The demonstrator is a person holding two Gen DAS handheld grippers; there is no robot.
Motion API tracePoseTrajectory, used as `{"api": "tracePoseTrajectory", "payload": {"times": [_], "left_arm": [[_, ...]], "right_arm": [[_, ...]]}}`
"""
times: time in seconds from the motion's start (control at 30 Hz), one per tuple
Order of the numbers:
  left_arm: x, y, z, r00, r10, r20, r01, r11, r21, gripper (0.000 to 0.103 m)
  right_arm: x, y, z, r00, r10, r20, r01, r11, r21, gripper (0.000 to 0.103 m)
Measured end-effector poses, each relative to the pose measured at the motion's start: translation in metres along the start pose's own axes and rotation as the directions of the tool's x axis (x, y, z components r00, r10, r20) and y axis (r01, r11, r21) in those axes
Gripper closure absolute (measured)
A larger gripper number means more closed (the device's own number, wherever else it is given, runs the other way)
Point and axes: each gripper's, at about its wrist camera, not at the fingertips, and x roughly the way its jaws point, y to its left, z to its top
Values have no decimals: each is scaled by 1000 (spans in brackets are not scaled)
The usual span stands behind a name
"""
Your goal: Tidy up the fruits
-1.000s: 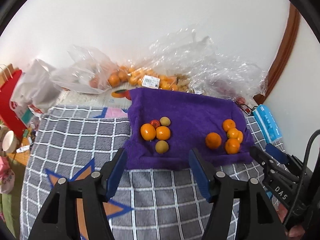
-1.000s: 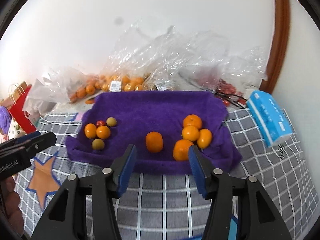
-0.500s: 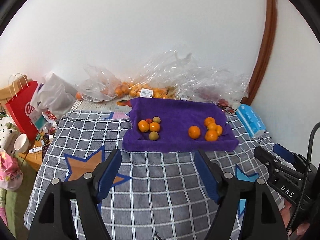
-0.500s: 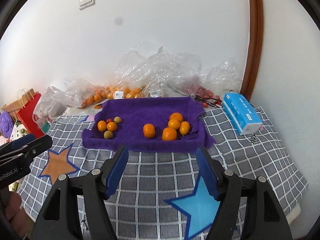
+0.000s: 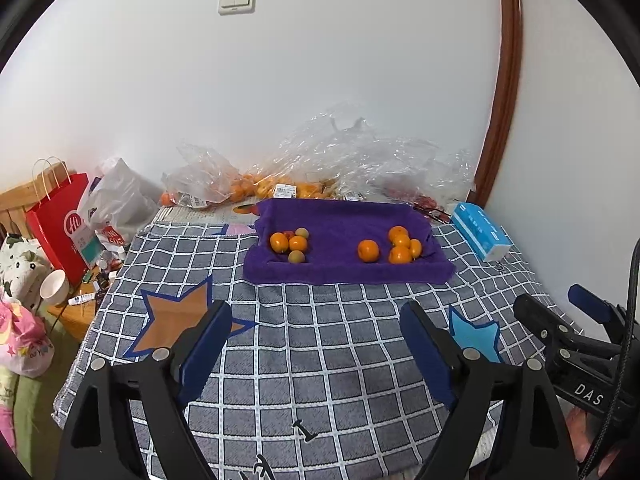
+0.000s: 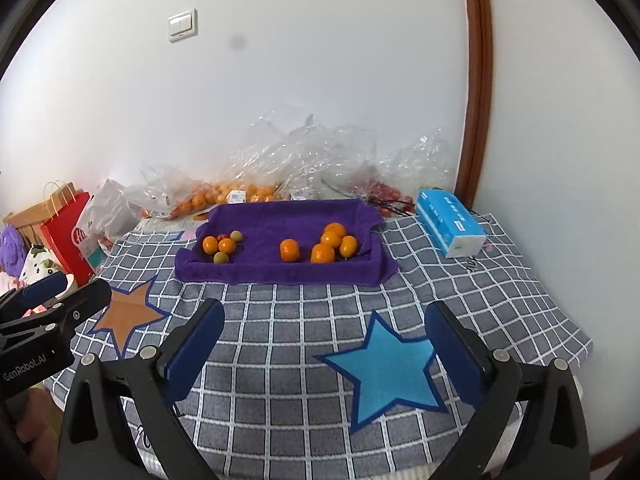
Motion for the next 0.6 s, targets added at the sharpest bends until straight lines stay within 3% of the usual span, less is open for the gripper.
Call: {"api": "tracePoseTrajectory", "payload": {"times": [0.6], "left_arm": [[-13,-6,-11,1000,0,4,-1,1000,13,15]], "right_arm": [[-12,-2,-9,1000,-8,7,8,1000,-2,2]]}}
